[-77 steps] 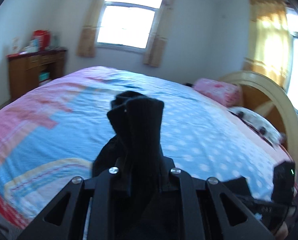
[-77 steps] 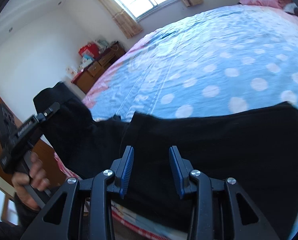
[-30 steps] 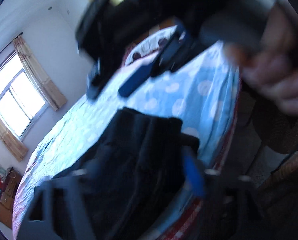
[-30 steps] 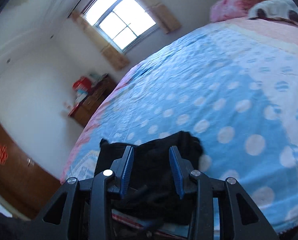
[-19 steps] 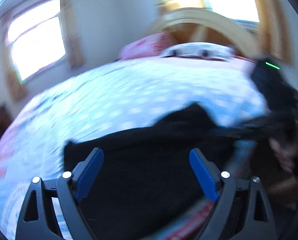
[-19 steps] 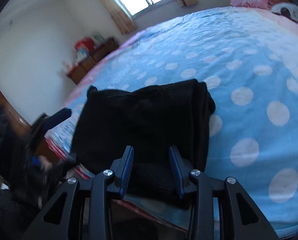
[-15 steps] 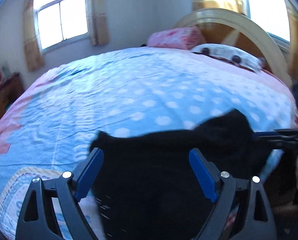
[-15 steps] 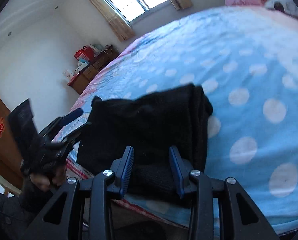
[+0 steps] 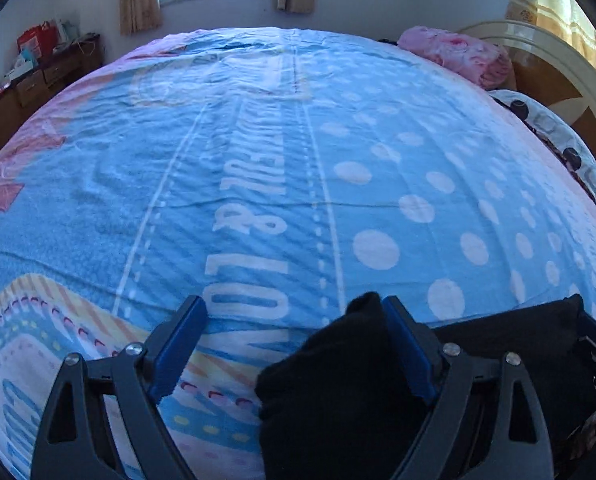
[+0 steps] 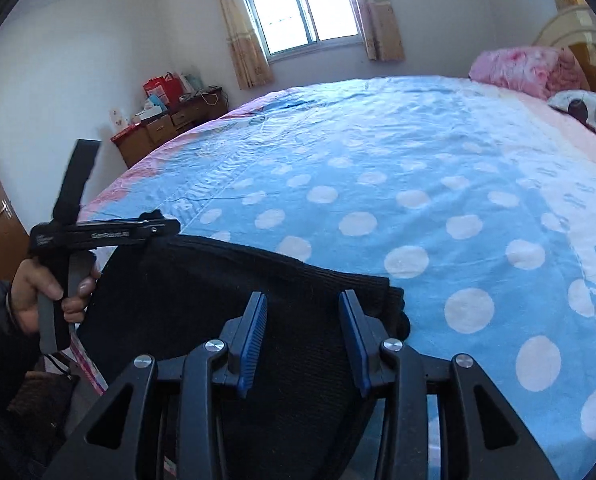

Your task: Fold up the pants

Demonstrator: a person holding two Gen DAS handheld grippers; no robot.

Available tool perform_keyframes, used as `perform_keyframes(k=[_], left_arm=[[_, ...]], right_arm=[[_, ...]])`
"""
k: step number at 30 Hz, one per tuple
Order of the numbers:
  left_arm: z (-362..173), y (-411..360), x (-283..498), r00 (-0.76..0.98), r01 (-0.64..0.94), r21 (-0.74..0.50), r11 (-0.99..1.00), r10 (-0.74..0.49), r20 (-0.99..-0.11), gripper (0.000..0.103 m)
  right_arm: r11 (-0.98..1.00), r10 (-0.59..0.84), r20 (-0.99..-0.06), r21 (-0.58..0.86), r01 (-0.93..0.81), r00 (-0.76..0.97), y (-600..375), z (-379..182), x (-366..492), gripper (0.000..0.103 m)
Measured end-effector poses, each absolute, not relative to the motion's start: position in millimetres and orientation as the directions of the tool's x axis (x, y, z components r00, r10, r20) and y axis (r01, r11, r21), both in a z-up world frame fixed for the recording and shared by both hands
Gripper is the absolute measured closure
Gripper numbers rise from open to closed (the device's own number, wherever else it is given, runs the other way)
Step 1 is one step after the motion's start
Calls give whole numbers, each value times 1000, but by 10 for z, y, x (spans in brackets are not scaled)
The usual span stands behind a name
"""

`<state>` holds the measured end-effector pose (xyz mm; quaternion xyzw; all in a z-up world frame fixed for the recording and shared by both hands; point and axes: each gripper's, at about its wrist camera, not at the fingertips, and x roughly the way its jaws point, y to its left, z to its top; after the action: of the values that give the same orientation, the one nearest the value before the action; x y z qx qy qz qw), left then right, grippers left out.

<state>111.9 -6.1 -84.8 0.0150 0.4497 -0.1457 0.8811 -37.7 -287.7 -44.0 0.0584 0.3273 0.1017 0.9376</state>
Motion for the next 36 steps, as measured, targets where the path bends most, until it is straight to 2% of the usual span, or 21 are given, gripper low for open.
perform_keyframes(k=[2,5,9,12,15,17,18,19,21,22,24,27,29,32,36], left_arm=[[-699,27,1059,567,282,-132,950,-276,-776,12],[-378,192,898,621,307,-105,946,-283,-731,12],[-91,442,710,713,264,-27,964,-214,-667,12],[-108,615,616,715,216,-27,976,-177,-676,10],[-303,708,566,684,198,-40,979,-167,-710,10],[-427,746,490,655,222,-113,968,-235,-719,10],[-466,756,449,639,239,-155,959,-275,-718,10],[-520,744,431,614,259,-198,945,-320,-722,10],[-639,667,449,557,294,-268,918,-392,-732,10],[-673,627,462,542,296,-283,912,-404,-737,10],[-746,533,485,511,311,-311,898,-434,-742,10],[-856,373,494,485,332,-287,899,-423,-765,10],[-874,295,480,500,344,-256,903,-407,-764,4],[-876,221,469,502,348,-232,909,-389,-772,3],[-913,156,398,475,396,-233,888,-416,-776,3]], right_arm=[[974,220,-597,173,-144,772,-2840,-334,-426,63],[952,305,-548,178,-248,779,-2717,-163,-689,63],[944,323,-626,157,-291,710,-2565,-293,-1005,63],[950,311,-668,194,-245,677,-2627,-564,-1110,63],[931,362,-636,288,-226,681,-2724,-539,-1120,63],[911,398,-610,354,-214,685,-2799,-427,-1134,63],[877,444,-548,429,-218,709,-2900,-350,-1177,62],[835,486,-479,502,-226,731,-3015,-296,-1213,60],[749,524,-381,633,-198,761,-3273,-271,-1249,31],[717,515,-366,679,-156,775,-3382,-314,-1276,28],[660,495,-350,746,-82,796,-3579,-460,-1289,28],[648,483,-386,762,-24,786,-3648,-660,-1257,28],[690,474,-424,724,-26,771,-3550,-689,-1206,28],[749,458,-504,662,-12,732,-3384,-716,-1109,28],[748,546,-552,660,-71,630,-3096,-872,-983,28]])
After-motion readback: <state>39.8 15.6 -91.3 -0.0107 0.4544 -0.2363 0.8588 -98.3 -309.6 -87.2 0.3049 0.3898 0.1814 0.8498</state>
